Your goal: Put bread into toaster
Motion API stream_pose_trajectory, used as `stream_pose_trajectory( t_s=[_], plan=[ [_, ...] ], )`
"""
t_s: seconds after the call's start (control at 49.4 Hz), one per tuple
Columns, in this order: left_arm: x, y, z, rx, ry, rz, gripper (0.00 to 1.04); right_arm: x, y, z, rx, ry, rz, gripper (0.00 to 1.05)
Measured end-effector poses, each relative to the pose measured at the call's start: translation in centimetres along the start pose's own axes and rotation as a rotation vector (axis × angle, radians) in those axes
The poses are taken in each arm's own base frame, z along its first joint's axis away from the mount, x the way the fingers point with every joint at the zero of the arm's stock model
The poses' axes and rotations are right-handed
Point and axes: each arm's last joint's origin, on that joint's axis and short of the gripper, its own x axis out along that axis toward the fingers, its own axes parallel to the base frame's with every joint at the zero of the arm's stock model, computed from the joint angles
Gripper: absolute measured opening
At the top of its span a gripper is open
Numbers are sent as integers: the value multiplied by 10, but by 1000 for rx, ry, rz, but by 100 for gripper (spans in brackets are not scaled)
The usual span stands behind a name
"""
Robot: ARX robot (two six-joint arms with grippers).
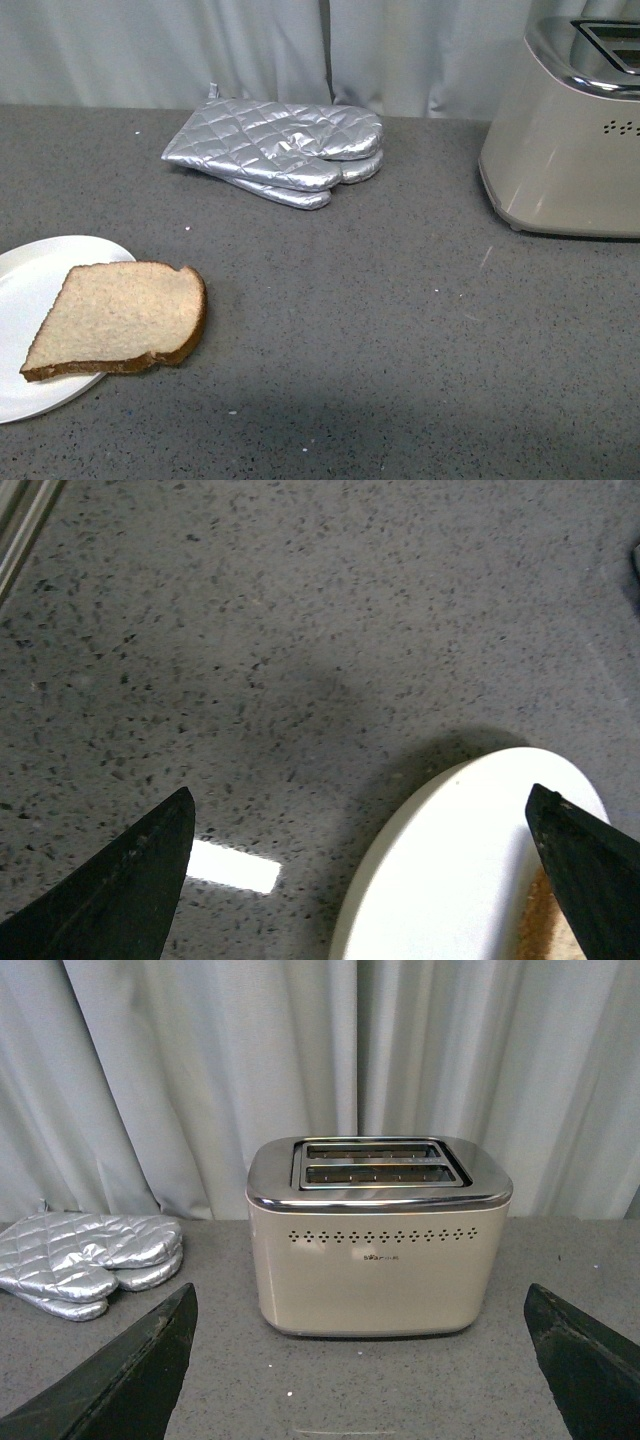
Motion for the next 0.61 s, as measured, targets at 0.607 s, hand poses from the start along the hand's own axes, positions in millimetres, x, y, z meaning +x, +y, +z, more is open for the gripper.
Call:
stream_pose_trajectory(
  t_s=[0.607],
  plan=[
    [10, -6, -30, 146, 167, 5, 98, 0, 0, 0, 0, 0, 0, 95]
  ],
)
